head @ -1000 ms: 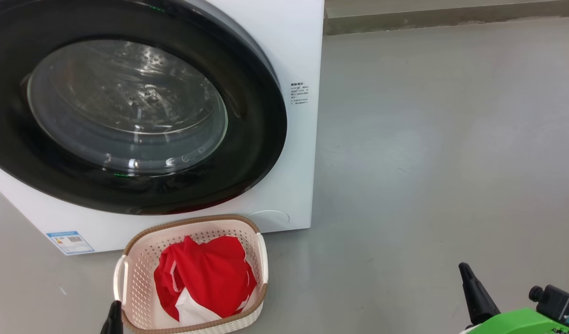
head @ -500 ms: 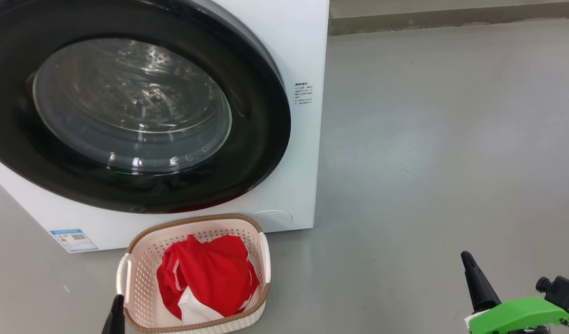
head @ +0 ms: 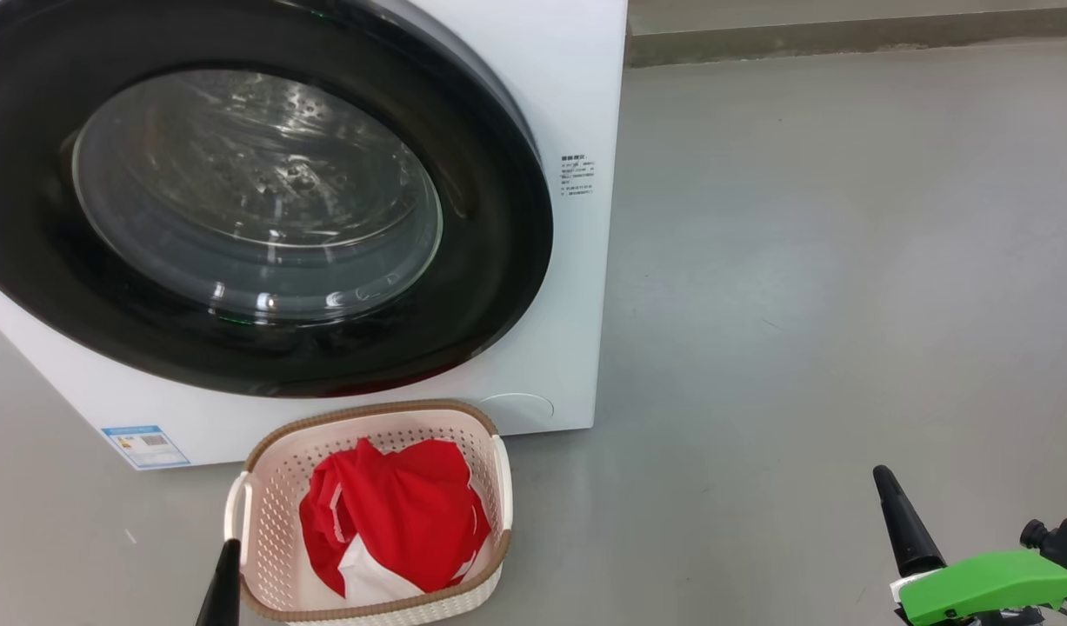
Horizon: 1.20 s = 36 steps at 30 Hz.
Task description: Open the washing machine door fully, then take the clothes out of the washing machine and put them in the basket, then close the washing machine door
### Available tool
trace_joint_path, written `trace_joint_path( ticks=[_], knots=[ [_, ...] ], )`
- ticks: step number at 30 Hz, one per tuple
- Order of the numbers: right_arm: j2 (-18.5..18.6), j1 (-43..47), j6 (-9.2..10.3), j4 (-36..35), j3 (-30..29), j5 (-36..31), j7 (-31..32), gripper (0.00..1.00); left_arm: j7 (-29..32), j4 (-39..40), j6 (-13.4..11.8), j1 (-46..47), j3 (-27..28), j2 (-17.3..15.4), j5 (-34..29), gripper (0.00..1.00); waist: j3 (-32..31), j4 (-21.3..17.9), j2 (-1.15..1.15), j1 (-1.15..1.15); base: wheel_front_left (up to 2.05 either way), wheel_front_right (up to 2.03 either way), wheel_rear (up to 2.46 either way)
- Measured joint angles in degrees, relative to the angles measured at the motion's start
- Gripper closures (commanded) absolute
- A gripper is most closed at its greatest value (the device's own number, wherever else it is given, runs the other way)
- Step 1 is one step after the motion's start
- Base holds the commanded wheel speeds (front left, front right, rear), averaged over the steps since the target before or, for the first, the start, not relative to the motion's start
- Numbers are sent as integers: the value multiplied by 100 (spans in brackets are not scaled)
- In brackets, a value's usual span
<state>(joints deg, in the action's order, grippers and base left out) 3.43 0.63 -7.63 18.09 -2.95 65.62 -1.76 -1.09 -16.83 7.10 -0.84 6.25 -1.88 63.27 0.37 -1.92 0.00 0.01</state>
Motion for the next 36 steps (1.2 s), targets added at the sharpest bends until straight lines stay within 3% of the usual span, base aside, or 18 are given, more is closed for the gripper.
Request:
trace_joint_path(
  ticks=[36],
  knots=[
    [-40, -316, 10, -162, -309, 2029, 569, 100, 564, 97, 0, 357, -94, -9, 2160, 100, -15, 148, 0, 0, 0, 0, 0]
  ],
)
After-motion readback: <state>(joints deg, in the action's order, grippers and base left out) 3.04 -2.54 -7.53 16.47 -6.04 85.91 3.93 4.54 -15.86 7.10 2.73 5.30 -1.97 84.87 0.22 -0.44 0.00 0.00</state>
